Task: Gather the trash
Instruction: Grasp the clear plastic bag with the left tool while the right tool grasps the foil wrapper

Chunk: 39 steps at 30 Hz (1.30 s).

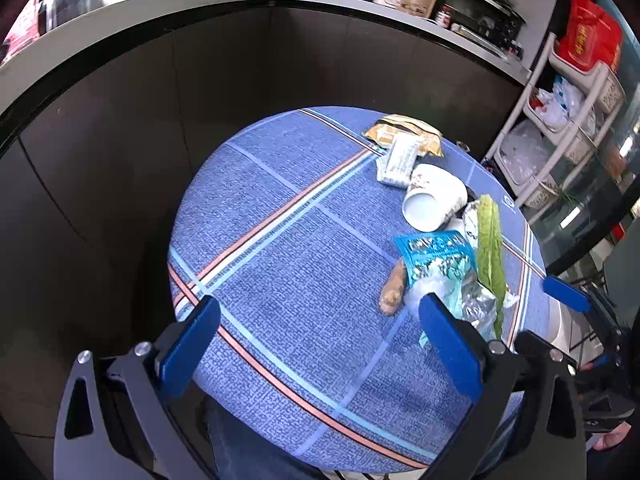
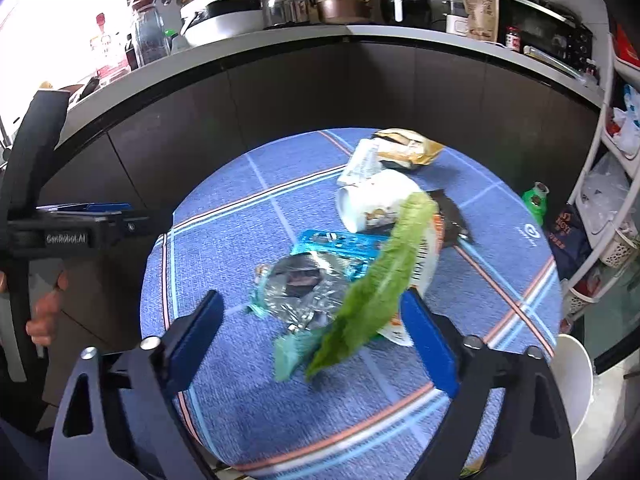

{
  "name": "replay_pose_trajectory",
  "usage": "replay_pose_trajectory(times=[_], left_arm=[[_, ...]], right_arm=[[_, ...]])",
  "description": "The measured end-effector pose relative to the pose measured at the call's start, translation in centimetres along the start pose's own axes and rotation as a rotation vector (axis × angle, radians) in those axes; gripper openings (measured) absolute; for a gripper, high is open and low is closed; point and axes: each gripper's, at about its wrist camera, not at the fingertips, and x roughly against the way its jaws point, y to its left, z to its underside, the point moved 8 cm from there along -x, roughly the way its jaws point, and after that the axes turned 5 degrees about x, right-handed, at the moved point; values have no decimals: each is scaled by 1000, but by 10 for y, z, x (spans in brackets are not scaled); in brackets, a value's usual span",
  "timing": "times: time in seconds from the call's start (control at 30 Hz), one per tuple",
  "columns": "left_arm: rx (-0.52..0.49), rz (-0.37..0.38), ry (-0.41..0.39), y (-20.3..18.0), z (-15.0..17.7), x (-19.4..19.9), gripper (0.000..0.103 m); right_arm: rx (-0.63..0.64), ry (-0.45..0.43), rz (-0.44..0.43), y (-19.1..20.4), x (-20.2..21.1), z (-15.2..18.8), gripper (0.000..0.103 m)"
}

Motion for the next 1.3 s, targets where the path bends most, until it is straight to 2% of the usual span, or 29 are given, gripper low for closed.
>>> replay_pose_trajectory(times=[0.17,0.27,0.33,0.37,0.4,0.43,0.47,0.5,0.57,0.73,0.83,1.07,1.1,1.17,1.23,1.3], left_arm=[[-25,-12,9,1,3,-4,99],[-12,-9,8,6,2,-4,99],[-2,-5,11,8,2,-5,99],[2,-4,14,9,2,-7,99],[2,-5,16,9,2,-8,99],[1,-3,18,10,2,-9,99],[-1,1,22,9,3,-11,98],[-3,7,26,8,3,-12,98],[-8,18,31,6,4,-15,97],[-32,57,83,-6,11,-30,80],[-56,108,115,-21,17,-38,73],[-166,207,152,-79,16,-61,67],[-194,213,159,-89,16,-67,66],[-230,210,185,-101,19,-79,56],[-250,197,207,-109,21,-92,51],[-251,198,215,-114,21,-99,50]], right_arm=[[8,64,-31,13,-24,-3,65],[-1,88,-65,21,-39,-6,64],[4,112,-53,24,-51,-5,60],[6,123,-47,24,-55,-3,51],[5,137,-44,24,-60,0,37],[2,145,-44,24,-62,1,30],[-2,149,-52,23,-62,3,11],[-2,148,-62,23,-60,3,1],[9,138,-57,21,-51,4,1],[24,68,-19,8,-13,7,1],[-3,17,-40,1,11,8,1],[-49,51,-39,-13,11,27,1],[-61,53,-44,-13,11,31,1],[-67,49,-40,-14,14,35,1],[-78,42,-32,-19,18,37,1],[-100,32,-24,-27,22,39,1]])
